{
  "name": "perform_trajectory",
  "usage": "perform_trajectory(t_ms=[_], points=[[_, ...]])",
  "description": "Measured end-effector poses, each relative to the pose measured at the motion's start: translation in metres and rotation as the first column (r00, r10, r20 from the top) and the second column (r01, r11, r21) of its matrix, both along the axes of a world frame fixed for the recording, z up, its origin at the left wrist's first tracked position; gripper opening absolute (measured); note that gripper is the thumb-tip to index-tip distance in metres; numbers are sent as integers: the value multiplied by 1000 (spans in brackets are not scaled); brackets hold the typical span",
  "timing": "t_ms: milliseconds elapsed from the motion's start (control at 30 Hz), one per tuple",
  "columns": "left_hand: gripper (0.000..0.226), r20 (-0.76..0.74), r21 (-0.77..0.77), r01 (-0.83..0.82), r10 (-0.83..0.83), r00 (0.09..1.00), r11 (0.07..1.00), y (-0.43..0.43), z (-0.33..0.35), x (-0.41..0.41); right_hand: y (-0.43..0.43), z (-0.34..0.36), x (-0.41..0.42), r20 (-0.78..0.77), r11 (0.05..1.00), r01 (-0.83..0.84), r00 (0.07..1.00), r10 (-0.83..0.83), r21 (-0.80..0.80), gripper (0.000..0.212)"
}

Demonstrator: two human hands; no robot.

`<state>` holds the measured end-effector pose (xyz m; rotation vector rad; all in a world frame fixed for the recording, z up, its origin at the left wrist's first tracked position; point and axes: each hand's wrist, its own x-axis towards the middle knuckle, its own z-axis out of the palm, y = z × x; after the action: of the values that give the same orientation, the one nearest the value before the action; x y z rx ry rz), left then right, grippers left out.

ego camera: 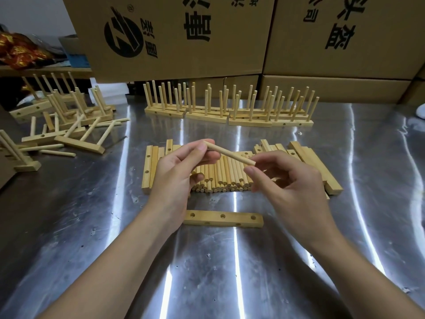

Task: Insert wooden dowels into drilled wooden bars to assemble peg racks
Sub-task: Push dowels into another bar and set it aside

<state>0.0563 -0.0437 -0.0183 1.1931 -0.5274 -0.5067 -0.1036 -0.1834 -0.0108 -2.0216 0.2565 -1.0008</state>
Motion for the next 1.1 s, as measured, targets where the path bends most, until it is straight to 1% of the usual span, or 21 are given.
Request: perform_trajectory(t_ms=[133, 233, 333, 500, 667, 900, 1033, 1100], points=[[24, 46, -2, 39, -39, 998, 999, 1, 1, 1, -1, 2, -1, 54, 999, 36, 998, -36, -6, 9], [28, 47, -28, 71, -70, 996, 997, 2, 3, 2, -3, 2, -1, 80, 999, 54, 995, -54, -3, 10], [36, 55, -66, 105, -101, 993, 992, 4, 4, 2, -5, 2, -2, 82, 998, 59, 995, -59, 5, 12], [38, 60, -90, 102, -97, 994, 991, 3, 5, 3, -7, 1, -1, 72, 998, 45, 996, -48, 35, 12], [31, 25, -94, 69, -67, 997, 993, 4, 5, 6, -7, 1, -1, 77, 999, 49, 996, -51, 24, 13], [21, -24, -35, 45, -46, 999, 998, 5, 4, 9, -3, 0, -4, 139, 997, 72, 988, -70, -13, 20], [20, -31, -14, 57, -57, 998, 998, 4, 3, 9, -1, 1, -4, 132, 997, 66, 989, -59, -48, 20], [23, 6, 14, 69, -69, 998, 998, 5, 4, 9, -1, 0, -5, 134, 998, 55, 990, -50, -38, 17]])
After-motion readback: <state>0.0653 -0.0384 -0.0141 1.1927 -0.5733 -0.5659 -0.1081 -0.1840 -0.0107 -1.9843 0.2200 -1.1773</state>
